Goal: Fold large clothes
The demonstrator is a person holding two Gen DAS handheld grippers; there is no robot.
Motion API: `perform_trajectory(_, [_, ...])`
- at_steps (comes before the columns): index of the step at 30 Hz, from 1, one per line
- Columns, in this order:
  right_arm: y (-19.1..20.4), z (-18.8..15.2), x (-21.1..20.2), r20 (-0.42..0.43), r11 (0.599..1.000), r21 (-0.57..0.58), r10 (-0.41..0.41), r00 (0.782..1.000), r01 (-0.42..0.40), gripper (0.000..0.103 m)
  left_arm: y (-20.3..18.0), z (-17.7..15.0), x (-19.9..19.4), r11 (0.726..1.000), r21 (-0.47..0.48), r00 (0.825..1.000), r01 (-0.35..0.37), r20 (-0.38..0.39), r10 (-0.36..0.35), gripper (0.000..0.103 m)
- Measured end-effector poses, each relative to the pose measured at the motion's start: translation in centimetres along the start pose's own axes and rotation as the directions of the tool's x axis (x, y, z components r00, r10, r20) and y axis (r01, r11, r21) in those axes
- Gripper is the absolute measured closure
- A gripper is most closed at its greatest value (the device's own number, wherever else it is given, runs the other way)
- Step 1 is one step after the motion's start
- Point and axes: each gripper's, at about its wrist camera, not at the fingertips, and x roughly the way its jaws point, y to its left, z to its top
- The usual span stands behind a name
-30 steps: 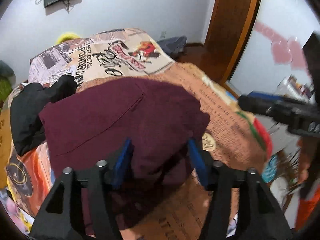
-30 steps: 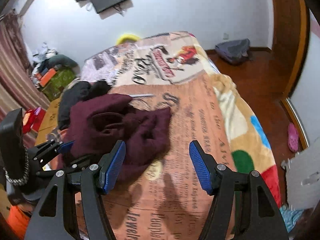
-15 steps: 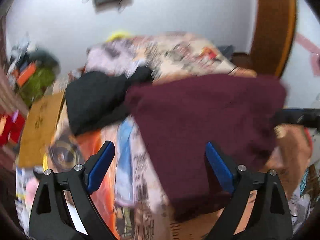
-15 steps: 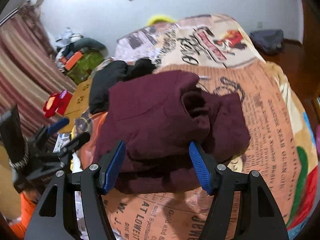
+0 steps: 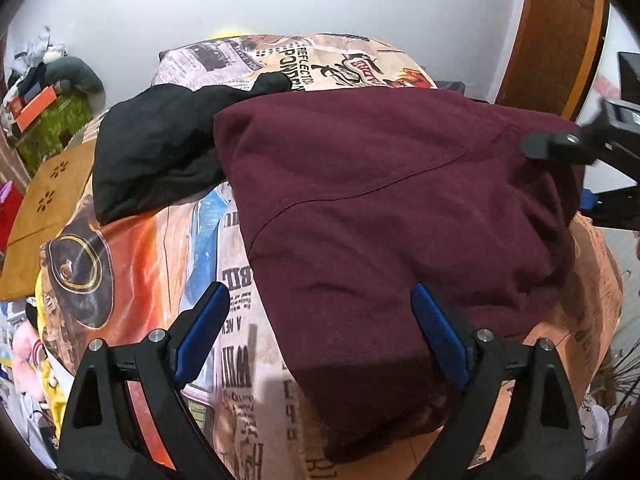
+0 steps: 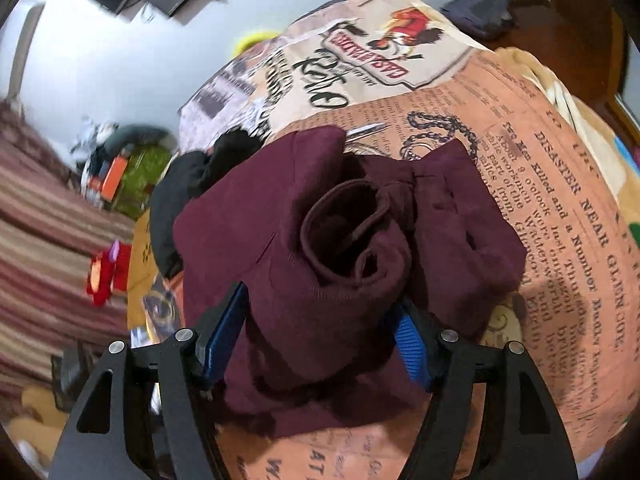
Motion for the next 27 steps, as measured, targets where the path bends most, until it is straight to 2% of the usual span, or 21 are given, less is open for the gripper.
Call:
perform_trajectory(1, [-0.2,0.0,0.1,0.014,1.000,0.005,0.008,1.000,-0.008,0.036,0.0,0.0,0.0,1.000,0.001,1.000,0.001,-0.002,-0.001,0.010])
perform_trajectory(3, [0.0,0.0,-0.2,0.040,1.000,-0.013,-0.003,0.999,0.003,0.043,0.0,0.1,-0.3,1.000,0.002,1.000,0.000,-0.003,0.000,0.010])
perform_trajectory(4, [0.3,0.0,-0.4,0.051,0.999,-0.033,-0.012,0.999,0.014,0.054,0.1,0.2,-0.4,1.000,0.004,1.000,-0.002,-0.004,0.002,0.010])
perform_trajectory(6, [0.9,0.2,-1.0,0.058,0.996,-0.084,-0.005,0.998,0.010,0.061,0.0,0.4,-0.8,1.000,0.014,1.000,-0.008,-0.005,0.008,0.010])
perform_trajectory(8, [1.6,0.3,-2.1,0.079,0.989,-0.148,0.010,0.997,0.002,0.072,-0.2,0.6,-1.4,1.000,0.024,1.000,-0.017,0.004,0.017,0.011])
perform_trajectory(13, [3.6,0.4,-5.9,0.149,0.953,-0.302,0.052,0.987,-0.005,0.075,-1.1,1.4,-3.2,0.998,0.043,0.999,-0.036,0.042,0.034,0.011])
perform_trajectory(15, [3.4,0.4,-6.7,0.162,0.946,-0.324,0.059,0.985,-0.003,0.075,-1.7,1.5,-3.3,0.998,0.052,0.999,-0.039,0.040,0.037,0.010])
perform_trajectory(19, [1.1,0.5,-6.1,0.142,0.953,-0.303,0.016,0.990,0.028,0.075,-2.7,1.0,-2.6,0.996,0.076,0.998,-0.054,0.015,0.053,0.010])
perform_trajectory(23, [-3.9,0.6,-3.4,0.062,0.973,-0.223,-0.042,0.997,0.055,0.075,-3.2,0.2,-1.0,0.996,0.084,0.999,-0.036,-0.033,0.039,0.009])
perform_trajectory(27, [-5.3,0.2,-3.6,0.048,0.972,-0.232,-0.027,0.999,0.037,0.075,-3.3,-0.3,-0.1,0.996,0.082,0.998,-0.033,-0.049,0.038,0.006])
